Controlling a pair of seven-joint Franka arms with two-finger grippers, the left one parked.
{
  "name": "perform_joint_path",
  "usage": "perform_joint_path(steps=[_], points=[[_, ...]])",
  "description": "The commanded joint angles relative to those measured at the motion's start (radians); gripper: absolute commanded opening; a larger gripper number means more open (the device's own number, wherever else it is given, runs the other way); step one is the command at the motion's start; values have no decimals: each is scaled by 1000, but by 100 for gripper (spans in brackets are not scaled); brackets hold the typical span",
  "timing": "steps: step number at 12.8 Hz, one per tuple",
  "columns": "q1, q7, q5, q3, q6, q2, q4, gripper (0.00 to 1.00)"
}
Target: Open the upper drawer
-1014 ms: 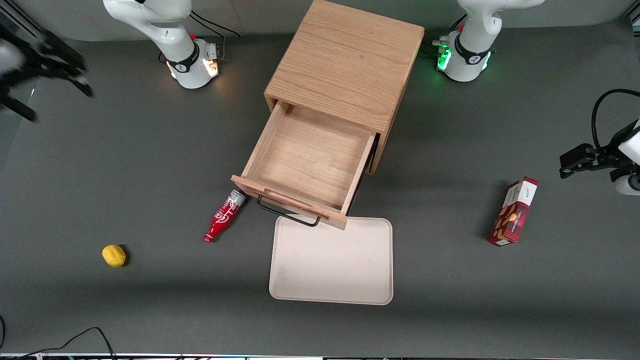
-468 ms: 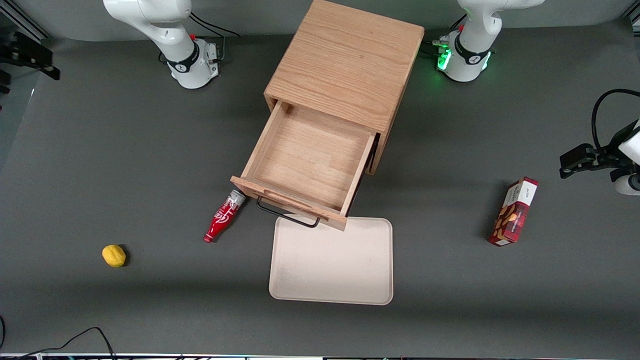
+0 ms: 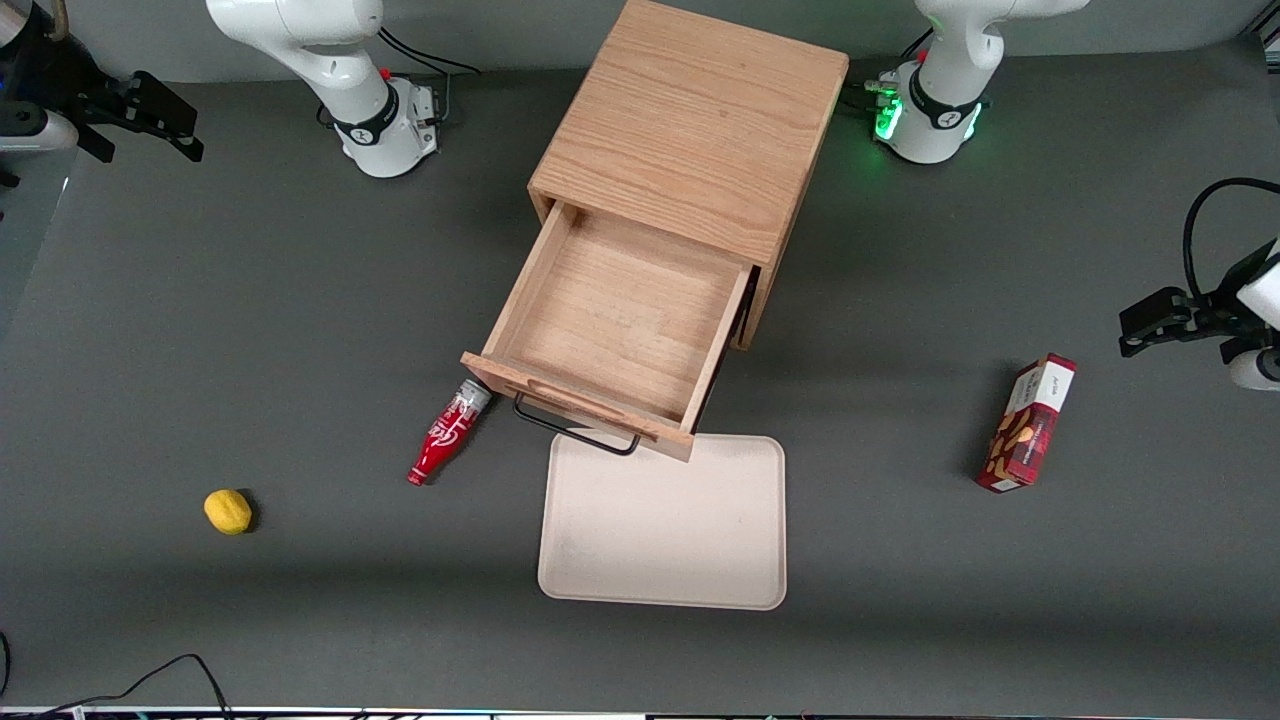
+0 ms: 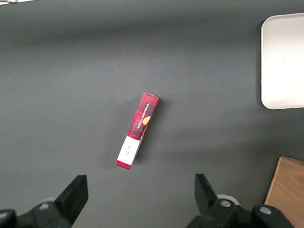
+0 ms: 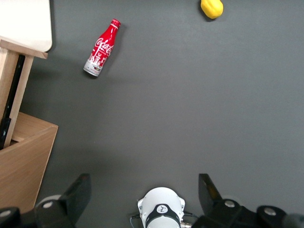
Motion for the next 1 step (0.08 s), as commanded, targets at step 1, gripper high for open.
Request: perform_joint_path(steps=[1], points=[[-4, 22, 15, -28, 2, 36, 63, 100]])
